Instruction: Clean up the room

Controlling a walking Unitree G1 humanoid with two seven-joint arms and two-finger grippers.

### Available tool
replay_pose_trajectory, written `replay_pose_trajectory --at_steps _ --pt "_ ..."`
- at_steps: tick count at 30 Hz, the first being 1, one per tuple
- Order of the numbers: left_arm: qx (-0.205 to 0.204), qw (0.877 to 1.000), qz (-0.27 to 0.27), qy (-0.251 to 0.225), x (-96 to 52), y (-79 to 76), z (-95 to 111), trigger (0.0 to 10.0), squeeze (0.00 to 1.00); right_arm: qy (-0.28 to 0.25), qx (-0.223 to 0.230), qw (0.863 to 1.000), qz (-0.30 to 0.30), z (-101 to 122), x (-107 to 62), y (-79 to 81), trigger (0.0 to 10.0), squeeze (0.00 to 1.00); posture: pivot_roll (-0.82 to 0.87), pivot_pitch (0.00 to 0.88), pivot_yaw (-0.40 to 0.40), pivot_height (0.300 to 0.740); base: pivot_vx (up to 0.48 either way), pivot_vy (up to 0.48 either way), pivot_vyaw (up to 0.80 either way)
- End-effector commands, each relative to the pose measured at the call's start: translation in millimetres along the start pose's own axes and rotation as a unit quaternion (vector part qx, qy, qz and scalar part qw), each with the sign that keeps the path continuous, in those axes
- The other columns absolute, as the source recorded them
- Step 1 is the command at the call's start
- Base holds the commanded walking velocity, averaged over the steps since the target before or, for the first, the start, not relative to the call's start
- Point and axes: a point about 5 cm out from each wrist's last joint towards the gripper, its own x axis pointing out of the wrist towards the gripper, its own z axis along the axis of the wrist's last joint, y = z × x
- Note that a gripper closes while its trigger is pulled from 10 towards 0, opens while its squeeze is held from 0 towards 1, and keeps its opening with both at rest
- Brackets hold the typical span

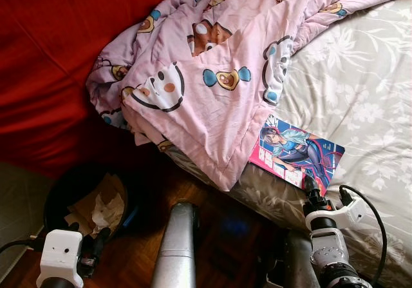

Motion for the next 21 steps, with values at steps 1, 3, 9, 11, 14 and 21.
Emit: replay_pose_trajectory --at_steps 1,3,9,11,14,21 --pt "0.016 1.000 0.012 0.017 -3.1 4.6 -4.7 10.0 0.00 0.083 0.066 0.994 -0.004 -47.5 -20.4 -6.1 0.0 0.00 0.40 0.478 0.171 0.618 0.000 0.000 0.00" --pt "0.015 1.000 0.012 0.017 -1.6 4.0 -5.1 10.0 0.00 0.082 0.066 0.994 -0.006 -47.5 -21.5 -7.3 0.0 0.00 0.40 0.472 0.169 0.618 0.000 0.000 0.00" --pt "0.015 1.000 0.014 0.013 2.0 5.1 -4.6 10.0 0.00 0.077 0.071 0.995 0.004 -48.2 -21.7 -5.8 0.0 0.00 0.39 0.463 0.165 0.618 0.000 0.000 0.00" --pt "0.016 1.000 0.017 0.011 3.1 5.3 -4.3 10.0 0.00 0.075 0.073 0.994 0.010 -48.6 -21.8 -4.7 0.0 0.00 0.39 0.460 0.165 0.618 0.000 0.000 0.00" --pt "0.017 1.000 0.018 0.009 5.5 5.2 -4.2 10.0 0.00 0.064 0.077 0.995 0.015 -47.3 -21.4 -3.8 0.0 0.00 0.38 0.455 0.164 0.618 0.000 0.000 0.00" --pt "0.018 1.000 0.022 0.008 7.6 6.6 -5.1 10.0 0.00 0.040 0.073 0.996 0.037 -42.4 -24.2 -4.0 0.0 0.00 0.37 0.438 0.158 0.618 0.000 0.000 0.00"
